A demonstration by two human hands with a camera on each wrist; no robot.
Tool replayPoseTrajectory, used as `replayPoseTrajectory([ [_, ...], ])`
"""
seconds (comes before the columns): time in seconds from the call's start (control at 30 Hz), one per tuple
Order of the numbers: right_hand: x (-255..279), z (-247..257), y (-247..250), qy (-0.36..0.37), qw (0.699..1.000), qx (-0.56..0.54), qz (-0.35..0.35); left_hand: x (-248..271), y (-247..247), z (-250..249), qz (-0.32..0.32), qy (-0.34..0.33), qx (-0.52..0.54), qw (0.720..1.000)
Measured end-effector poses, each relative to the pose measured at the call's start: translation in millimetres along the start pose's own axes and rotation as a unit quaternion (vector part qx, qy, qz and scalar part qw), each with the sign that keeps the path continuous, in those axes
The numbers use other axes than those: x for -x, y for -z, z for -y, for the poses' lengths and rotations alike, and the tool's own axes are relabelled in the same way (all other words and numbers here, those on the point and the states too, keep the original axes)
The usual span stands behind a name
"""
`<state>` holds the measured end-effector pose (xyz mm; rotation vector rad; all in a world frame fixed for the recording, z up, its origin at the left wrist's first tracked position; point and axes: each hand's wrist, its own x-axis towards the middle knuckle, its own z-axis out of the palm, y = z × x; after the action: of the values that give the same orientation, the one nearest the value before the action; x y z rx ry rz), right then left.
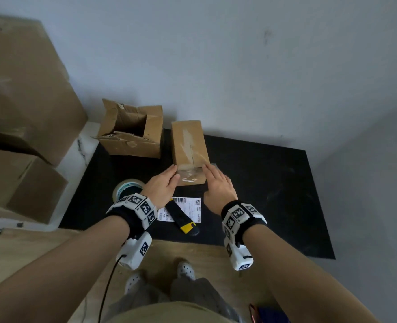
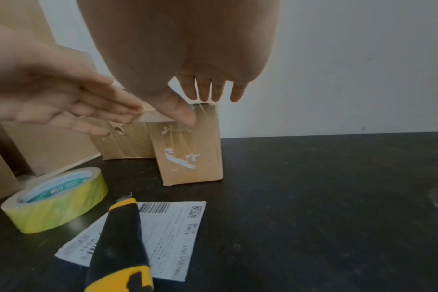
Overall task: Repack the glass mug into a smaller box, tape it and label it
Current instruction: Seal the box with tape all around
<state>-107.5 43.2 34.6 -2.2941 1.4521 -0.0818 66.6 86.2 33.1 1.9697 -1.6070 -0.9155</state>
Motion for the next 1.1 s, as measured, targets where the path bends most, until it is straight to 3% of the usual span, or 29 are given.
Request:
replayPoseTrajectory([
  [0.23, -12.4, -13.3, 6.1, -0.017, 0.996, -0.085, 0.03, -6.2, -11.3, -24.7, -0.024, 0.064, 0.02, 0.997],
  [0.43, -16.5, -19.8, 6.4, -0.002, 0.995, -0.096, 0.011, -26.2, -15.2, -26.9, -0.024, 0.119, 0.044, 0.992],
  [0.67, -16.2, -23.5, 7.5, -0.003, 0.989, -0.144, 0.026, -44.1, -11.2, -20.5, -0.009, 0.113, 0.102, 0.988],
  [0.83, -13.4, -37.4, 8.7, -0.111, 0.944, -0.31, -0.005, -35.5, -11.8, -12.7, -0.078, 0.092, 0.177, 0.977],
  [1.1, -2.4, -24.9, 0.5, -0.104, 0.947, -0.303, 0.034, -22.2, -21.0, -7.6, -0.076, 0.099, 0.307, 0.943],
])
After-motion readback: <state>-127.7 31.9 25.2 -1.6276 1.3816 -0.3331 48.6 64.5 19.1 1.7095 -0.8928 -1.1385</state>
